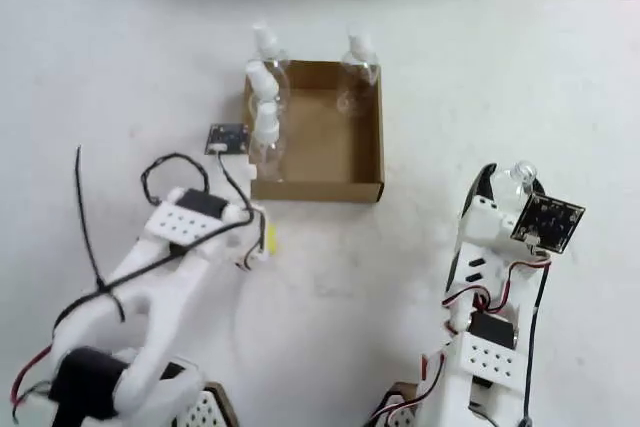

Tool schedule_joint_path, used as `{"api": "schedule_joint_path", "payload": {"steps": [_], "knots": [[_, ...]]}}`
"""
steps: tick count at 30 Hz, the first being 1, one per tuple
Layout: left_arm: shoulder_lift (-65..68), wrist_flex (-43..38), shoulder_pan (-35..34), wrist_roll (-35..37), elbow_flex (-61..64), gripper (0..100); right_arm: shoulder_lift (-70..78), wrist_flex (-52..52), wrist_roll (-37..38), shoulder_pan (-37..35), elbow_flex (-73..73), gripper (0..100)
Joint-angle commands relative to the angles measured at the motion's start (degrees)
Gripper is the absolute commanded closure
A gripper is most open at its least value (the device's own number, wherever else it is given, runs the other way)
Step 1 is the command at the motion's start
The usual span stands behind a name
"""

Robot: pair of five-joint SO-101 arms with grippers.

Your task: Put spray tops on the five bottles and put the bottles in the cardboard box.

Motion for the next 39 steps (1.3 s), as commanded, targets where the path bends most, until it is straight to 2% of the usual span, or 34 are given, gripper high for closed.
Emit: {"api": "schedule_joint_path", "payload": {"steps": [1,9,14,16,19,21,29,33,39], "knots": [[5.67,1.58,-0.92,-0.7,-5.98,81,-0.92,0.4,0.62,-0.4,0.53,98.4],[9.8,3.87,-0.66,-0.79,-8.79,81,-0.92,0.4,0.62,-0.4,0.53,98.4],[10.95,-0.53,-0.48,-0.44,-6.95,82,-0.92,0.4,0.62,-0.4,0.53,98.4],[12.35,-1.41,0.04,-0.44,-6.77,86,-0.92,0.4,0.62,-0.4,0.53,98.4],[13.49,-1.76,1.01,-0.44,-6.86,99,-0.92,0.4,0.62,-0.4,0.53,98.4],[13.49,-1.49,1.27,-0.44,-6.86,95,-0.92,0.4,0.62,-0.4,0.53,98.4],[13.41,-1.32,1.27,-0.79,-6.42,98,-0.92,0.4,0.62,-0.48,0.53,98.4],[12.97,-0.26,1.27,-0.88,-6.33,98,-0.84,1.19,0.62,-4.44,0.35,98.4],[-1.01,-0.53,0.84,-0.88,-1.14,98,-0.92,9.1,0.7,-10.42,-3.25,98.4]]}}
